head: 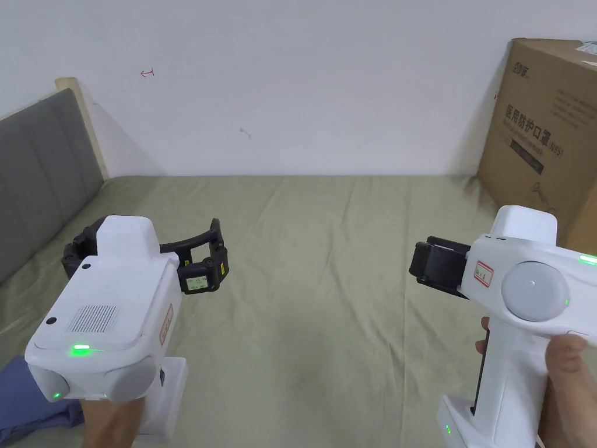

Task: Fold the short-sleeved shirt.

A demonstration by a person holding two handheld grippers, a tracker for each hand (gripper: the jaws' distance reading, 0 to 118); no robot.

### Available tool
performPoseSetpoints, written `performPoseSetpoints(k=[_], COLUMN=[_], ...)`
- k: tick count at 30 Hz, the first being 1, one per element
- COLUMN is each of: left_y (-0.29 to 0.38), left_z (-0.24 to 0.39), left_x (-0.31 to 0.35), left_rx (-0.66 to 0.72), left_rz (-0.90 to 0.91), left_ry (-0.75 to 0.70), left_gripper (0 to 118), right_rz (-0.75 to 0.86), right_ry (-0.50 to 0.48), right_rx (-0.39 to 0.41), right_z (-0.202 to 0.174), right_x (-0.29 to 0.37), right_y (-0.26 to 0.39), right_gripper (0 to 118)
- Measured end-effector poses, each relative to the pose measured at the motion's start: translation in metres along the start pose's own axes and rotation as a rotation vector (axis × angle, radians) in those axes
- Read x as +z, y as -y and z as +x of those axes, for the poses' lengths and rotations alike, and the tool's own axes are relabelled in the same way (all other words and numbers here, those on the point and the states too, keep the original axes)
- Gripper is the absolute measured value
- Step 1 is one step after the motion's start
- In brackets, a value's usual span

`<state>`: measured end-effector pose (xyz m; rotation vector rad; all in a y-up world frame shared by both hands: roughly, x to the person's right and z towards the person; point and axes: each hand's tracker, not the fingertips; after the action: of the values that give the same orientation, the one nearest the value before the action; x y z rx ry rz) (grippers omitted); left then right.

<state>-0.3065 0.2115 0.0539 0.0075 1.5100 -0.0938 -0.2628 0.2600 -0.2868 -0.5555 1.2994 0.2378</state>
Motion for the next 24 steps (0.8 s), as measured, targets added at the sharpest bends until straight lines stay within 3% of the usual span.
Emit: performPoseSetpoints(k=[16, 22, 24], left_y=[-0.001, -0.002, -0.003], left_z=[-0.003, -0.003, -0.003], left_x=[0.004, 0.006, 0.007], left_rx=[-0.001, -0.004, -0.004], left_rz=[0.003, 0.007, 0.009], left_ry=[-0.007, -0.010, -0.010], left_gripper=[118, 118, 118], right_rz=[0.046, 0.187, 0.262], right_ry=[0.023, -0.063, -0.098], right_rx=[0.036, -0.004, 0.025], right_z=[-0.005, 0.007, 0.010], right_x=[0.001, 0.007, 0.008], right_y=[0.001, 0.007, 0.011], right_gripper=[117, 117, 117])
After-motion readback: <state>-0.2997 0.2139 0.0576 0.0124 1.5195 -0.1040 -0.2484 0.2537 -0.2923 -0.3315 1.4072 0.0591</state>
